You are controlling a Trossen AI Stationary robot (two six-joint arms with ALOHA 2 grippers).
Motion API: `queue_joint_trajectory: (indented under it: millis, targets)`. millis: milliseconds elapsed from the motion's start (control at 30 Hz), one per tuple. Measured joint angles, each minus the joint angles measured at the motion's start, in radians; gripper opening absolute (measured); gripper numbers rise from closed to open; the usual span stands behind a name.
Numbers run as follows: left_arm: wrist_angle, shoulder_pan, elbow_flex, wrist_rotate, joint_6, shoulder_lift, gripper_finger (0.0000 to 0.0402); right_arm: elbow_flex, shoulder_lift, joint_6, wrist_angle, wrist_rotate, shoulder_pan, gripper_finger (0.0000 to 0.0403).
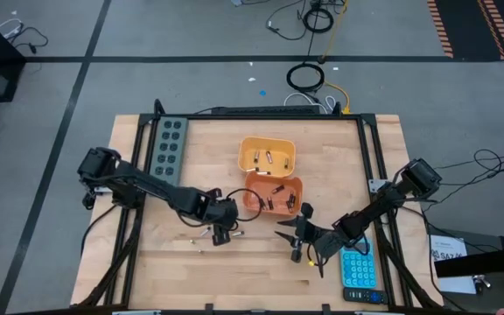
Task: Sort batteries
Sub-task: Put the silver battery into the yellow bin
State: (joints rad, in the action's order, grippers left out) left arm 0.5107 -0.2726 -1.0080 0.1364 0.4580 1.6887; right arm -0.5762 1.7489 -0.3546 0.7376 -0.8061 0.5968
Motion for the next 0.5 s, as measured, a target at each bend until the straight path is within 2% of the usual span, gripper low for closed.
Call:
queue_joint_trajectory:
  millis: [300, 400, 500]
  targets:
    - [-0.015, 0.005, 0.0, 0.029, 0.005, 0.036, 0.0196, 0.0, 0.0, -0.006, -0.004, 0.001, 0.0, 0.0132]
    - [-0.042, 0.01, 0.0, 0.029, 0.0, 0.058, 0.0169, 0.0, 0.0, -0.005, -0.004, 0.001, 0.0, 0.0132]
    - [-0.063, 0.012, -0.001, 0.002, -0.012, 0.082, 0.0121, 0.0, 0.0, -0.006, -0.004, 0.001, 0.0, 0.0132]
